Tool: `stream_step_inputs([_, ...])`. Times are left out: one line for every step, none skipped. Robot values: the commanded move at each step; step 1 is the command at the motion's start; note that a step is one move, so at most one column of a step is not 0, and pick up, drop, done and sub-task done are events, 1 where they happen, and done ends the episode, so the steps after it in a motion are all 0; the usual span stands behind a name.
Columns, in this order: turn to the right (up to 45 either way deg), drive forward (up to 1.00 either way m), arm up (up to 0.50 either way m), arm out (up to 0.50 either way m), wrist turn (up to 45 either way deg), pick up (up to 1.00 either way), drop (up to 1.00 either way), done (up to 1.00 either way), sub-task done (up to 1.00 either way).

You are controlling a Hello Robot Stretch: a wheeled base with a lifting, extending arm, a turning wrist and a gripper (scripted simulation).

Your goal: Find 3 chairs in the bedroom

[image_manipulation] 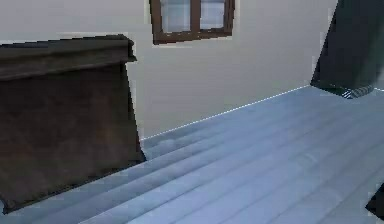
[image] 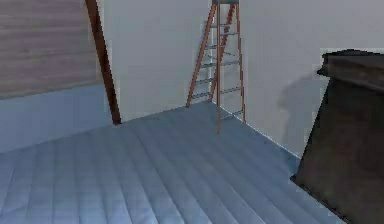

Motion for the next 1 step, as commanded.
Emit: stream_step_inputs([45.0, 0.0, 0.0, 0.0, 0.0, 0.0, 0.0, 0.0, 0.0])
